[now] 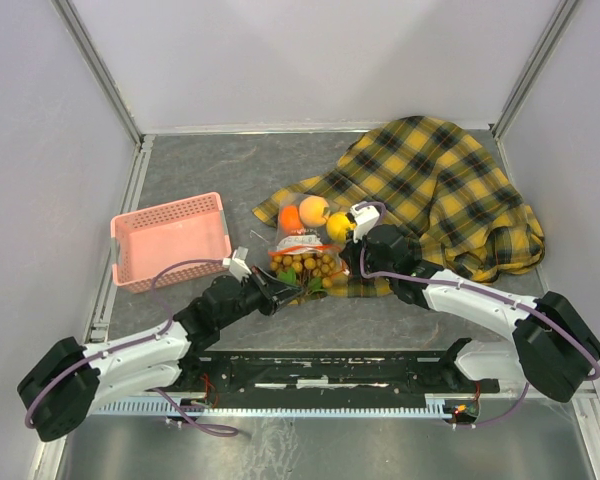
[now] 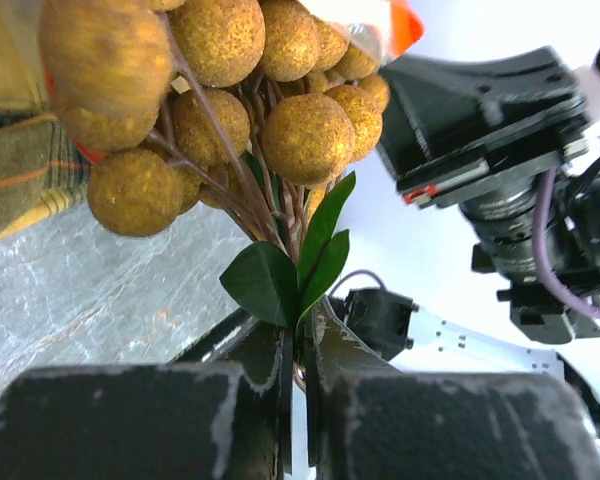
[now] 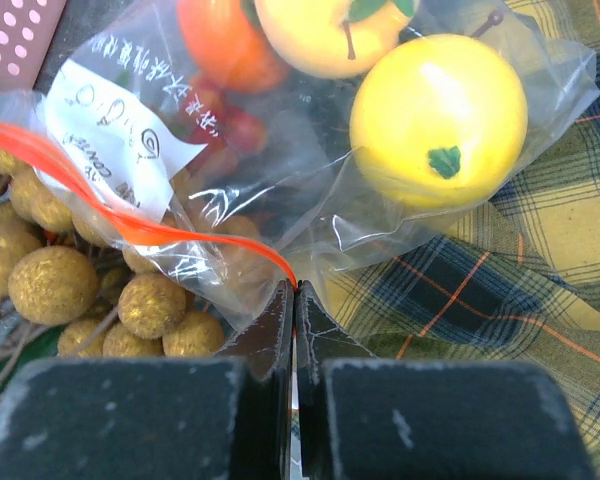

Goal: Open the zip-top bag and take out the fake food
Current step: Pick up the fake fruit from the zipper food storage bag.

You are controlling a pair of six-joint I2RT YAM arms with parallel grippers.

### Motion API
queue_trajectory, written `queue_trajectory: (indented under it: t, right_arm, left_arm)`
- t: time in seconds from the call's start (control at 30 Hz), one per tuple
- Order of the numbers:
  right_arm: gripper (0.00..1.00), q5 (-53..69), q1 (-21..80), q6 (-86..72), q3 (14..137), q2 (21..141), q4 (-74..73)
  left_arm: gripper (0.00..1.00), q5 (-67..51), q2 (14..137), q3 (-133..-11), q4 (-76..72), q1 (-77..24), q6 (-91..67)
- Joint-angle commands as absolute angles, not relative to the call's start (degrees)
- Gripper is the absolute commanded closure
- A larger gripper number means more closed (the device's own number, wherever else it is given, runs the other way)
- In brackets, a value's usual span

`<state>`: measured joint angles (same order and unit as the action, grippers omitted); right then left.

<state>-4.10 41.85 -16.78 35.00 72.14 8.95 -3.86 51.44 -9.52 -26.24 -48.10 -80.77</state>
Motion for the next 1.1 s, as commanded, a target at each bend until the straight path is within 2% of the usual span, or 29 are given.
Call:
queue_trajectory:
  t: [0.0,0.57,1.07]
  right_arm:
    - [0.98,-5.7,41.3,-17.2,36.9,71.8,13.0]
    - [0.98,-3.6,40.4,-18.9,35.7,72.1,16.0]
    - [0.98,-1.3,37.0,-21.8,34.2,72.2,17.9]
  left_arm:
    - [0.97,-13.3,53.8,-13.1,-30.0,-48.0,-77.0]
    - [0.97,-27.2,56.3,-17.6,-28.4,-44.7,-71.7]
    - [0.97,-32.5,52.7,-21.5,-25.8,-43.4,-67.2]
